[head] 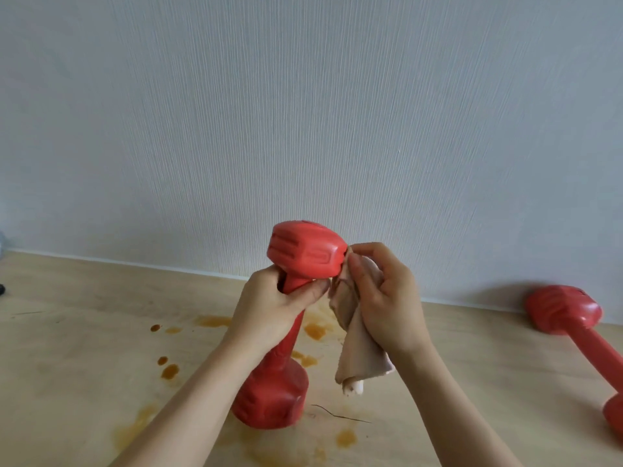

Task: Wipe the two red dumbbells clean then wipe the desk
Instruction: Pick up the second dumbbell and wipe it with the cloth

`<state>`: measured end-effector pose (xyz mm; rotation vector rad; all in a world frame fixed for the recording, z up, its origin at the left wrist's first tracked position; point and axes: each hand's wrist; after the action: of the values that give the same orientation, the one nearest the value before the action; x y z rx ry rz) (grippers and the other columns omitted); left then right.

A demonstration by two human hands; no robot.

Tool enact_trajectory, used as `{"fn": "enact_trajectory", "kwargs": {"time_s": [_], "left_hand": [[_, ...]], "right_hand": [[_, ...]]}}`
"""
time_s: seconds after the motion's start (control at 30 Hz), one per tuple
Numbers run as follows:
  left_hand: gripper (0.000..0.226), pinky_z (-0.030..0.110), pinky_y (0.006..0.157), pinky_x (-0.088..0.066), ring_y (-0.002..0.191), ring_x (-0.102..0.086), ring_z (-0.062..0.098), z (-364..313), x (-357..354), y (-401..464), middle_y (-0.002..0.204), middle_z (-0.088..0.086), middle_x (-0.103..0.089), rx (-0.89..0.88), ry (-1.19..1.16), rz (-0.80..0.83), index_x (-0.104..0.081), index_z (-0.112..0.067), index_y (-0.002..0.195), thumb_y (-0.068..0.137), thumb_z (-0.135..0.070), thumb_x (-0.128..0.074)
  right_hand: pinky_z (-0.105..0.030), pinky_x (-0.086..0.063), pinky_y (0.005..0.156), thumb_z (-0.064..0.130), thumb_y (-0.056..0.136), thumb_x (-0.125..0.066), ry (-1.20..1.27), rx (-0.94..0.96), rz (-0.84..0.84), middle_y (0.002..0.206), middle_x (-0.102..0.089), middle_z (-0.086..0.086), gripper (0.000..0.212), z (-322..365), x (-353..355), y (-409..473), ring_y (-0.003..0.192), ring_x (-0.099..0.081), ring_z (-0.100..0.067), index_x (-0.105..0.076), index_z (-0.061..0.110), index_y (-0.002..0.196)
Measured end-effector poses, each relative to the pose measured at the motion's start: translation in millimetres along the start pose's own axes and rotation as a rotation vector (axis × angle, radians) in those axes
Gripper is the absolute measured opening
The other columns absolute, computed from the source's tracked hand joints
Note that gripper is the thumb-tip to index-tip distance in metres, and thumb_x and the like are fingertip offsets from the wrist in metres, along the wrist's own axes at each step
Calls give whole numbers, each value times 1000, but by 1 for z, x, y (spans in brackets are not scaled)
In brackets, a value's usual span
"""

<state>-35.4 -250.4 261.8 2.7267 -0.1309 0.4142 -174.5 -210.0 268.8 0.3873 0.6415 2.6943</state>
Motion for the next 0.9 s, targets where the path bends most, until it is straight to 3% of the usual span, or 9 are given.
{"fn": "enact_trajectory", "kwargs": {"time_s": [0.1,0.13,0.2,0.33,0.53,0.73,0.83,0.9], "left_hand": [[28,27,53,-35,51,-50,21,1,1,0,56,22,-56,64,15,-89,-59,5,64,77,-18,-69],[29,28,52,-33,51,-46,20,3,1,1,54,21,-52,78,10,-92,-56,10,66,78,-14,-66],[31,27,49,-29,51,-41,18,2,1,-1,54,14,-47,73,3,-74,-51,14,66,78,-12,-61],[30,27,45,-25,48,-36,16,1,-5,-5,52,11,-42,-18,2,-19,-47,10,61,76,-13,-62],[53,26,46,-30,52,-36,9,3,-4,1,53,2,-44,35,-18,-43,-52,7,62,61,-46,-56],[29,32,50,-30,49,-39,17,4,-9,-6,52,11,-43,6,-84,28,-49,2,60,67,-25,-58],[21,24,47,-34,45,-43,13,5,-5,-1,45,1,-48,72,-96,-17,-56,-10,52,64,-27,-56],[24,20,42,-32,43,-40,9,3,-2,2,41,-4,-47,113,-94,-42,-53,-19,42,64,-29,-56]], "right_hand": [[-9,-41,67,21,91,-57,-192,220,-64,81,-60,6,11,16,-5,-9,75,-59,-2,-64,23,84],[-7,-39,66,17,92,-58,-246,292,-80,81,-57,7,12,23,-8,-12,76,-58,-1,-65,21,84],[-8,-39,64,15,92,-58,-330,367,-111,80,-55,7,11,29,-11,-15,74,-56,-2,-64,19,84],[-10,-36,60,16,93,-55,-299,244,-124,77,-54,7,16,17,-2,-5,70,-54,-5,-59,22,79],[-15,-42,63,13,89,-55,-287,402,-81,83,-54,6,11,34,-16,-23,69,-56,-7,-59,17,80],[-21,-40,62,16,96,-52,-184,118,-65,72,-57,3,19,15,-2,-9,66,-54,-8,-50,23,79],[-16,-41,61,13,94,-53,-215,262,-51,78,-56,4,15,23,-10,-18,69,-55,-6,-54,20,81],[-19,-44,62,12,91,-54,-245,355,-17,82,-55,6,10,28,-16,-25,70,-57,-7,-57,16,83]]}}
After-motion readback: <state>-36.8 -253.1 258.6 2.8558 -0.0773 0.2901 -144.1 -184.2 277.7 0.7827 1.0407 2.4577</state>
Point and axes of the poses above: each hand's wrist, its own y-axis towards the middle knuckle, its own x-axis out of the back of the hand, z = x × y
